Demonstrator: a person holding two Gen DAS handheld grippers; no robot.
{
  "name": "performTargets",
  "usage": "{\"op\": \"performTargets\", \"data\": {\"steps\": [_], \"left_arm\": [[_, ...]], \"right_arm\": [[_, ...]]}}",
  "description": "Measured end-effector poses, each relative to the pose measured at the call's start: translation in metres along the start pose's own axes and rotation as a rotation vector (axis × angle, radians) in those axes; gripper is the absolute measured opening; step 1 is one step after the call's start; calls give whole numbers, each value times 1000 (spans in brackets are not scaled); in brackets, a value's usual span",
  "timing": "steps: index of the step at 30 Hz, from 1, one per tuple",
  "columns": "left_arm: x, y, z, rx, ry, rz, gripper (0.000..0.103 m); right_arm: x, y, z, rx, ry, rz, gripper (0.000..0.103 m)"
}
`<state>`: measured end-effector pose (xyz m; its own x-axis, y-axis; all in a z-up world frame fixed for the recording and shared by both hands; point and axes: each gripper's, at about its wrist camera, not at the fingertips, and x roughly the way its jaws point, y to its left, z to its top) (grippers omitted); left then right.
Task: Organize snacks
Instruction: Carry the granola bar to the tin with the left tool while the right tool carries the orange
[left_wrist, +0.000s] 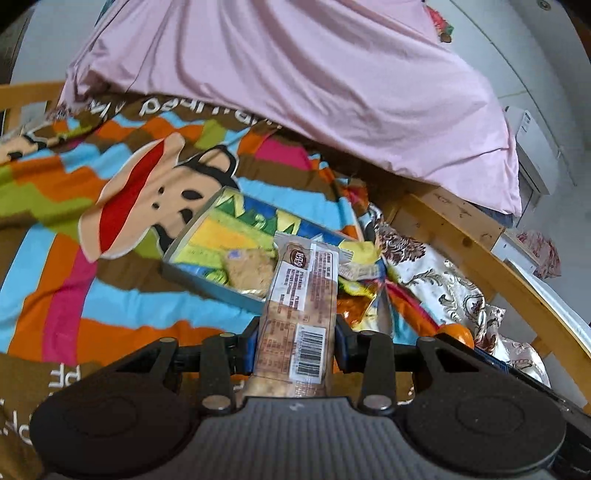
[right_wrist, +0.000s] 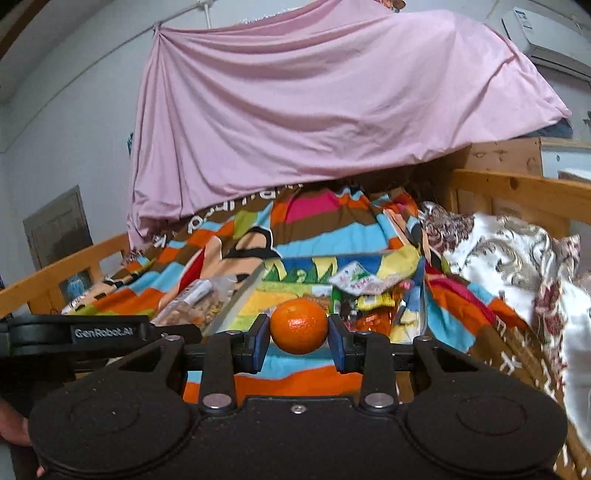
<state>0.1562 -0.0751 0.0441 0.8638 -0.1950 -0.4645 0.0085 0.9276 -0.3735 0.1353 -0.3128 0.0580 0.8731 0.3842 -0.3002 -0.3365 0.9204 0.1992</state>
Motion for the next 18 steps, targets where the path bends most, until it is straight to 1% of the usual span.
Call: {"op": "performTargets", "data": {"steps": [6,12,18], "left_arm": [[15,-24,13,44,-27,8,41],[44,-40,28,83,-50,17,41],[82,-49,39,127,-41,32,41]], "right_arm": [[16,-14,14,-104,-21,-3,36],[46,-37,17,-70,-43,-13,36],[81,-46,12,-103,-46,-8,36]]}}
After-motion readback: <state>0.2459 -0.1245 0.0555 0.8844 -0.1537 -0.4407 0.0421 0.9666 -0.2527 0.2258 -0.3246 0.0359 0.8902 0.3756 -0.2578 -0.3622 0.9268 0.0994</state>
